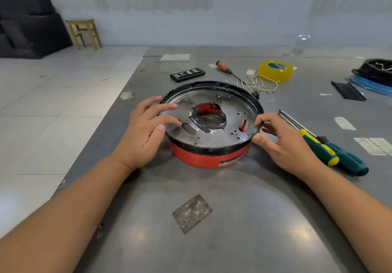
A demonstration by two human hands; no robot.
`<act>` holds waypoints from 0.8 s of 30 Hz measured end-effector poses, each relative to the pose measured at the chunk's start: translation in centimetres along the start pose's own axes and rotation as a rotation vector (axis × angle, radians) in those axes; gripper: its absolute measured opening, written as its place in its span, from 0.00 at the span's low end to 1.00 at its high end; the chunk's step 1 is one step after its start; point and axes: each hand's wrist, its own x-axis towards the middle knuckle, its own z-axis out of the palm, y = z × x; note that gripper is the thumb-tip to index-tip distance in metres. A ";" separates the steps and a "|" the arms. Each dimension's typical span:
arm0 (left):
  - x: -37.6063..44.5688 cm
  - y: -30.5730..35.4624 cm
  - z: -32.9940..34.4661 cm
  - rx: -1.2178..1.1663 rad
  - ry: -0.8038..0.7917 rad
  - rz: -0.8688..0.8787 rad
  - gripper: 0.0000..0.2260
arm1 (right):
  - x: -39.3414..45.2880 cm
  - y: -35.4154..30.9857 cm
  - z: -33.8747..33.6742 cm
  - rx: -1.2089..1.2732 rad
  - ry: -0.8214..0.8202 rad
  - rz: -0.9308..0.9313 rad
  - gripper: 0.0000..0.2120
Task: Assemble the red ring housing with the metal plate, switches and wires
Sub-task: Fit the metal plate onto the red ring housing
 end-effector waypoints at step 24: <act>0.0 1.9 2.0 -0.806 0.201 -0.743 0.10 | -0.5 -2.5 3.3 0.112 0.141 0.384 0.55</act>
